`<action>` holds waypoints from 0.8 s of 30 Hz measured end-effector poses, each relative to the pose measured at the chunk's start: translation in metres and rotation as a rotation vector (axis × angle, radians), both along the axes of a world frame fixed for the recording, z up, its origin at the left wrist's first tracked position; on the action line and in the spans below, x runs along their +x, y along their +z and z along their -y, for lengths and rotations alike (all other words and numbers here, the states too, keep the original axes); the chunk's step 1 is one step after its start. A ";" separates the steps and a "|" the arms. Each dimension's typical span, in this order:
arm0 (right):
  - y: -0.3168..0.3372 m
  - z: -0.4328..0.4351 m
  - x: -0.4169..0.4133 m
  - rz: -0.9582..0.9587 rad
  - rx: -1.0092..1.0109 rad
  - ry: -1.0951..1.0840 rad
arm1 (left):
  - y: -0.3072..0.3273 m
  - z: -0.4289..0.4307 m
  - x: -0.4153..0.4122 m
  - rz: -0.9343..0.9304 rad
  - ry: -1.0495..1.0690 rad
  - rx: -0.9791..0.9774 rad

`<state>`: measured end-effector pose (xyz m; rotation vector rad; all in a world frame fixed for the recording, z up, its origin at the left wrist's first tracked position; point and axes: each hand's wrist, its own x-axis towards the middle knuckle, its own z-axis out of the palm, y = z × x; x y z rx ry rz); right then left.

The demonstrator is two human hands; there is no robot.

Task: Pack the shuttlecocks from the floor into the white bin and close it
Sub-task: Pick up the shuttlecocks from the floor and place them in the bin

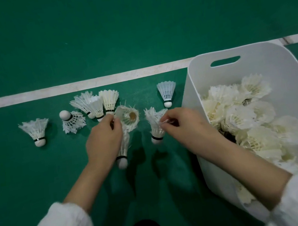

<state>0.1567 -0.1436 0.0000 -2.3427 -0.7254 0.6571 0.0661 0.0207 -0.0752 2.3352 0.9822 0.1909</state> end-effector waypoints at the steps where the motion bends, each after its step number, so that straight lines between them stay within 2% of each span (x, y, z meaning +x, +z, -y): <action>1: 0.009 0.004 0.000 0.044 -0.003 0.062 | 0.013 0.003 -0.009 0.023 -0.011 -0.024; 4: 0.044 0.024 0.003 0.164 -0.042 0.254 | 0.053 0.020 -0.027 0.115 -0.031 -0.089; 7: 0.087 0.053 0.010 0.215 -0.037 0.272 | 0.088 0.046 -0.032 0.166 -0.068 -0.112; 11: 0.121 0.102 0.014 0.168 0.076 0.062 | 0.119 0.077 -0.028 0.151 -0.157 -0.151; 18: 0.100 0.185 0.011 0.111 0.195 -0.389 | 0.147 0.116 -0.018 0.126 -0.262 -0.195; 20: 0.094 0.207 0.011 0.112 0.150 -0.477 | 0.152 0.127 -0.018 0.122 -0.292 -0.222; 24: 0.084 0.241 0.011 0.096 -0.064 -0.522 | 0.155 0.149 -0.016 0.094 -0.366 -0.242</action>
